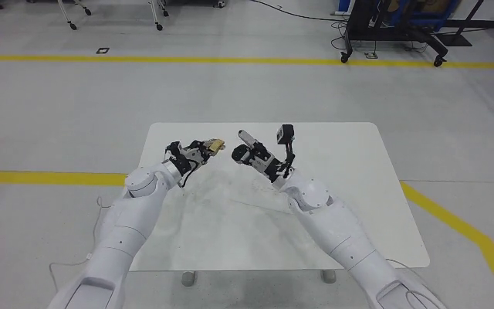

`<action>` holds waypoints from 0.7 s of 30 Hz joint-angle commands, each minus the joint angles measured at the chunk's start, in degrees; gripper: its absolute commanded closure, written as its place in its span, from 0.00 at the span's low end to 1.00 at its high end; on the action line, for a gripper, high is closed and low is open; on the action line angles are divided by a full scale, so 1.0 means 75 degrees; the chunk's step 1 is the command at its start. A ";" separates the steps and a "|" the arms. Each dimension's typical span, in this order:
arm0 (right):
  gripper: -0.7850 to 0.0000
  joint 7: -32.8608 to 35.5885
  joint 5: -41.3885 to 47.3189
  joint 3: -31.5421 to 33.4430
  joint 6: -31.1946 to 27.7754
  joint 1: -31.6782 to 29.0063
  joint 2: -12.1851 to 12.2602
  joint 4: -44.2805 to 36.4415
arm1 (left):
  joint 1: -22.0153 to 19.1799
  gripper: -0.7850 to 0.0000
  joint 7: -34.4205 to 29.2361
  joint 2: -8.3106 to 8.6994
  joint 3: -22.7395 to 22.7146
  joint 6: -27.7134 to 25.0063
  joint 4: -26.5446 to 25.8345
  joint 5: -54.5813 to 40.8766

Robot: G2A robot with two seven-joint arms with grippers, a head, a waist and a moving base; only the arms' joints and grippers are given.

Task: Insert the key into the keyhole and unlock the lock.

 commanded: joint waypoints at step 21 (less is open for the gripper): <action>1.00 0.0015 -0.0874 -0.0382 -0.0196 0.0473 -0.0273 0.0610 | -0.0090 1.00 -0.0723 -0.0136 0.0044 0.0757 0.0286 -0.0866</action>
